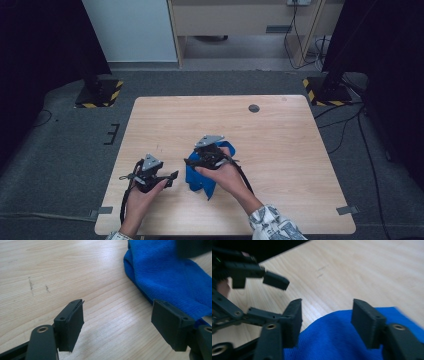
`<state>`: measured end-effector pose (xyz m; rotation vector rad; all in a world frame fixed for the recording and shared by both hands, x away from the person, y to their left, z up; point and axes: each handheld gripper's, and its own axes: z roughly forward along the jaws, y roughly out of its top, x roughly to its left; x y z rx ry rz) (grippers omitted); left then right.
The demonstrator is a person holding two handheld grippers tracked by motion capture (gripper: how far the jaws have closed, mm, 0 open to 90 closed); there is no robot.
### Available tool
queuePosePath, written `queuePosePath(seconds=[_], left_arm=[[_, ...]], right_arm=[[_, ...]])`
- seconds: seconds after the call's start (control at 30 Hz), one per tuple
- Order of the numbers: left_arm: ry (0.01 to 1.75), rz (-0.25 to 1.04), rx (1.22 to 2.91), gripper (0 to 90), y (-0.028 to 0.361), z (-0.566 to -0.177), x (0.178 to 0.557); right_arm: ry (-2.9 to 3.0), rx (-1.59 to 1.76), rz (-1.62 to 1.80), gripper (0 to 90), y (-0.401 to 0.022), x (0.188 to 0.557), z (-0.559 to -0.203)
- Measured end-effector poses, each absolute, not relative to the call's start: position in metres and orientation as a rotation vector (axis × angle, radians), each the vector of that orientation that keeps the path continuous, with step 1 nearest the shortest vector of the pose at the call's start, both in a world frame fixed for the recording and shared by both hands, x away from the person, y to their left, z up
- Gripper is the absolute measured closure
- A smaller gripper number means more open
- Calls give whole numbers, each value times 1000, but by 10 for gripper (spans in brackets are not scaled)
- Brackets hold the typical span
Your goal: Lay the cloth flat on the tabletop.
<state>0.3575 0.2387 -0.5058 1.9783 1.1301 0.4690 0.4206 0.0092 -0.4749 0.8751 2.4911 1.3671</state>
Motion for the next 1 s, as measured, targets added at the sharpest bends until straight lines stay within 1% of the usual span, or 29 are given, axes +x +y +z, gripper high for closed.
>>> queuePosePath(seconds=[0.1,0.2,0.27,0.4,0.63,0.73,0.77,0.9,1.0], left_arm=[[1119,465,1984,254,236,-505,354],[1100,467,1982,251,232,-501,348],[1092,466,1975,242,230,-500,344],[1079,464,1973,216,225,-499,337],[1051,457,1987,196,222,-498,325],[1047,439,1994,179,216,-502,328],[1046,437,2003,179,214,-503,328],[1019,419,2012,171,208,-507,332],[999,414,2020,171,203,-508,334]], right_arm=[[2438,873,1386,391,-8,419,-462],[2373,908,1393,436,-31,423,-456],[2342,954,1382,488,-47,427,-457],[2278,1036,1332,583,-76,434,-468],[2269,1151,1226,668,-108,442,-496],[2265,1211,1188,652,-115,447,-509],[2256,1231,1188,633,-116,449,-512],[2229,1291,1201,512,-117,456,-520],[2238,1312,1168,471,-112,463,-526]])
